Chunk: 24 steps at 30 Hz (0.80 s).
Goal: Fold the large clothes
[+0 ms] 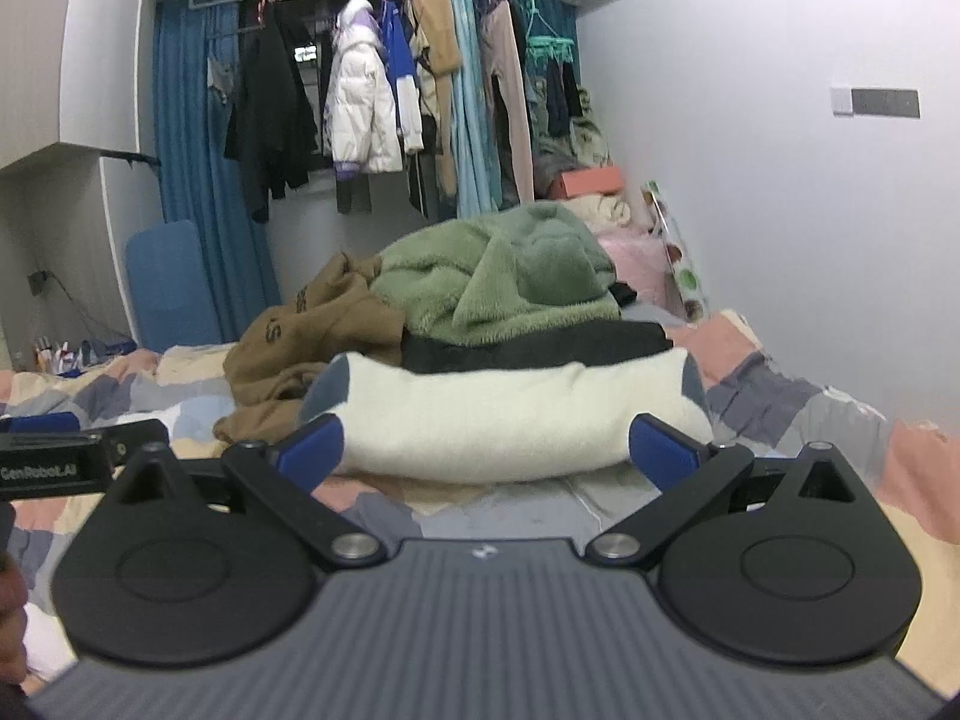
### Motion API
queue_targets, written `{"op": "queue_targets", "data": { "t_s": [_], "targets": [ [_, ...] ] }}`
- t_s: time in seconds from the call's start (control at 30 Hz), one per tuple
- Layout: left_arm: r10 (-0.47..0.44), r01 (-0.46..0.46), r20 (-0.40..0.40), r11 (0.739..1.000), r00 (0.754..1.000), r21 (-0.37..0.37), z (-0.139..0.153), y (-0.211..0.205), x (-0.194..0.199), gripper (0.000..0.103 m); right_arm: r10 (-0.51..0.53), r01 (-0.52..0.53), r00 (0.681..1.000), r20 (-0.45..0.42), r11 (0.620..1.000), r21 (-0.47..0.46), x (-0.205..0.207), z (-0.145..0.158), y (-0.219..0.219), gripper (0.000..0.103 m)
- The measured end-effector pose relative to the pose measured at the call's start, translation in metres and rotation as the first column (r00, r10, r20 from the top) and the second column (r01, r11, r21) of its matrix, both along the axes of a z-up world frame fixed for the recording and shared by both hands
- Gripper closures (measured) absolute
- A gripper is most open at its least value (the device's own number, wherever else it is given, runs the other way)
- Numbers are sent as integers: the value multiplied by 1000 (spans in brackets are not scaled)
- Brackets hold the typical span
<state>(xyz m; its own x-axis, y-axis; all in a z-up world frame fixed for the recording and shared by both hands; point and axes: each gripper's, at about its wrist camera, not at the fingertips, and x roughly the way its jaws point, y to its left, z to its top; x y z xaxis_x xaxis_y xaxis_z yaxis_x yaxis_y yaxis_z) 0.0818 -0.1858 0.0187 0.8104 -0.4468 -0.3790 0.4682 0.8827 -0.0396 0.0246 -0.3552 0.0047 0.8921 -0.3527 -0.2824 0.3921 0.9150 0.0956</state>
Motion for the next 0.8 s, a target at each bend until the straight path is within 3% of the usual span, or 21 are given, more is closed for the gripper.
{"op": "queue_targets", "data": {
  "t_s": [0.33,0.8],
  "targets": [
    [-11,12,-4,1000,1000,10,-2,-3,-2,0,3,-2,1000,-26,1000,20,3,-3,-2,0],
    [8,-4,-101,999,995,39,-14,-4,13,0,5,1,994,-106,998,57,11,-13,0,0]
  ]
}}
